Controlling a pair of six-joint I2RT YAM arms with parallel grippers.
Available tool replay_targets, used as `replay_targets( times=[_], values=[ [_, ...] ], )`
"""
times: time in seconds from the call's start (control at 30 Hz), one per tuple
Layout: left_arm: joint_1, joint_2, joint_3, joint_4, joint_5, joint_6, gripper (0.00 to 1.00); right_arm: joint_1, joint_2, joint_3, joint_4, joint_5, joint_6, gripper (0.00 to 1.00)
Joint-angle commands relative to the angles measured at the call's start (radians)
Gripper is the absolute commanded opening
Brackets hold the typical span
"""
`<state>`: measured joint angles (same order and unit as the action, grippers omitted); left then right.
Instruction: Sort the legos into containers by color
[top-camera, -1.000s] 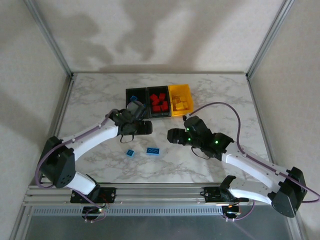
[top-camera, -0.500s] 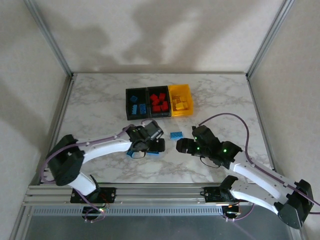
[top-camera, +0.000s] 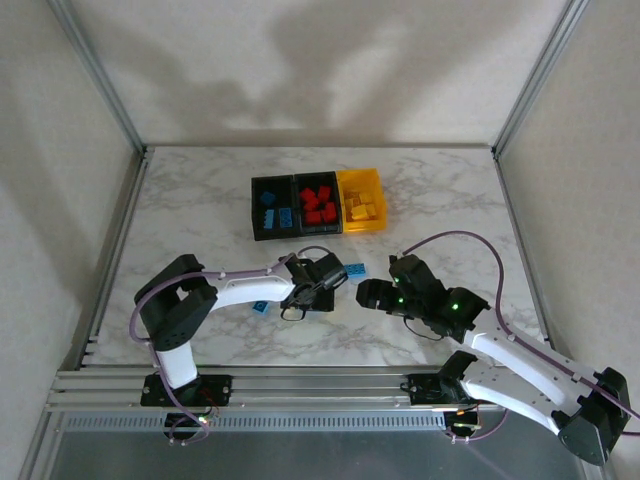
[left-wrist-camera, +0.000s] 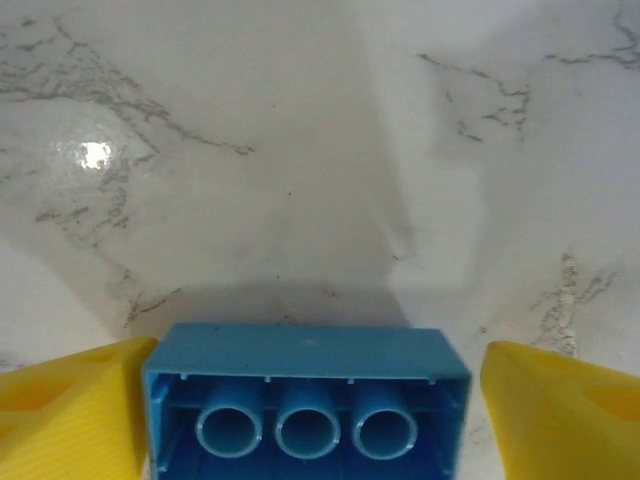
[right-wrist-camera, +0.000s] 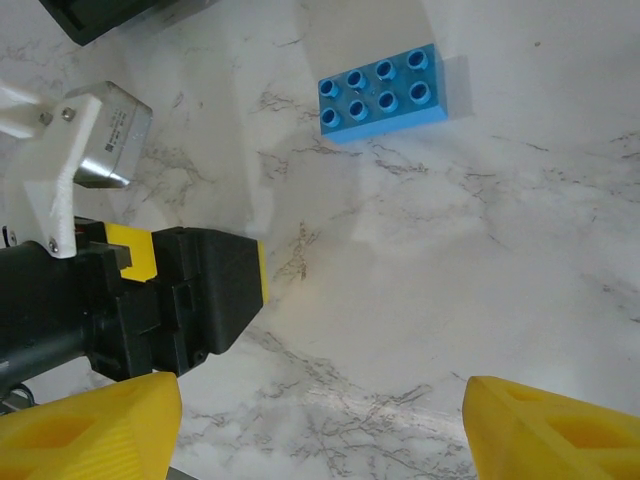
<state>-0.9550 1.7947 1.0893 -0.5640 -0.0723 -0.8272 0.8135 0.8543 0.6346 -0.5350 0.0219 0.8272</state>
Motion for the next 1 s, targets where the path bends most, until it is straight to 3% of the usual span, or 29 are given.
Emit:
replay_targets(
  times=[0.0, 0.1, 0.43, 0.77, 0.97],
  values=[
    [-0.005, 0.011, 0.031, -0.042, -0.035, 0.007, 0.71, -0.014, 0.004, -0.005, 0.019, -0.009, 0.003, 0.74],
    [-0.004, 0.001, 0.032, -0.042, -0.040, 0.018, 0.64, -0.017, 0.015, -0.005, 0.031, -0.012, -0.002, 0.74],
    [0.046, -0.086, 0.036, -0.068, -0.066, 0.045, 0.62, -0.018, 0.032, 0.000, 0.099, -0.090, -0.020, 0.73],
    [0.235, -0.148, 0.164, -0.127, -0.106, 0.163, 0.61, -0.017, 0.124, 0.065, 0.193, -0.118, -0.049, 0.73],
    [0.349, -0.089, 0.294, -0.127, -0.103, 0.236, 0.61, -0.017, 0.196, 0.104, 0.256, -0.125, -0.050, 0.72]
  ],
)
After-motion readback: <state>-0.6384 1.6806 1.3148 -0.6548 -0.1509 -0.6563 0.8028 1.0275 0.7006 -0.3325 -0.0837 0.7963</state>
